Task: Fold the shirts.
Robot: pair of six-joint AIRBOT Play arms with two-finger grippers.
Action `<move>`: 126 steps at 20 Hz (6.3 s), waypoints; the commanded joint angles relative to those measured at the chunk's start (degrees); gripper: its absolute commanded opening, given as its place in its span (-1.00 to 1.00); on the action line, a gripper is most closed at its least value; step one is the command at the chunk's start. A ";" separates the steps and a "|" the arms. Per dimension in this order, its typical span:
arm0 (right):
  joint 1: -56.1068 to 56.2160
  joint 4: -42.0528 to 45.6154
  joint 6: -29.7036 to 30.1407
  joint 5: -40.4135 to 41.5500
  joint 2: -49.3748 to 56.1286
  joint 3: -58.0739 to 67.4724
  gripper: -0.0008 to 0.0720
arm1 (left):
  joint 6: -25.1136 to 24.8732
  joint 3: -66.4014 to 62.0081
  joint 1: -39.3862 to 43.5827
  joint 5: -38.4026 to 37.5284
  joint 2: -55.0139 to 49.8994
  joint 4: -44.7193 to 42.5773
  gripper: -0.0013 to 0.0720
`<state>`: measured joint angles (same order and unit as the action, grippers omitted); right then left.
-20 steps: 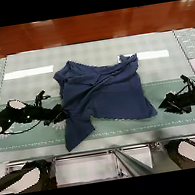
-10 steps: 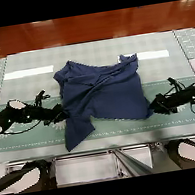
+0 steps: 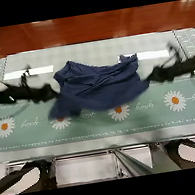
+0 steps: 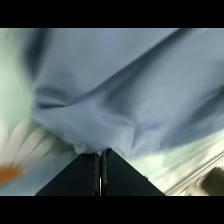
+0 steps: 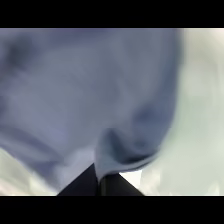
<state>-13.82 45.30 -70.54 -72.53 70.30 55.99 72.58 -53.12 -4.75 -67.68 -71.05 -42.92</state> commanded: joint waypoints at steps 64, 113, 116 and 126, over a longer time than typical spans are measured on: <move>-27.85 3.87 1.03 5.90 -3.80 -20.33 0.14 | 4.33 23.34 -34.47 -4.63 13.25 -14.97 0.43; 0.31 16.68 -15.21 -6.56 -4.35 68.15 -0.88 | 8.31 -52.78 -20.17 3.98 18.75 -2.16 -0.92; 0.31 21.29 -16.02 -6.93 -12.07 68.15 -0.88 | 8.09 -52.87 -24.24 0.68 26.34 -2.73 -0.92; 0.31 31.30 -17.64 -17.59 -31.67 57.90 -0.88 | 15.96 -52.63 -12.50 -9.38 44.06 -28.85 -0.92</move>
<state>-13.56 72.12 -87.05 -87.39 44.25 119.50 84.64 -105.69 -23.03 -73.21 -30.30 -61.34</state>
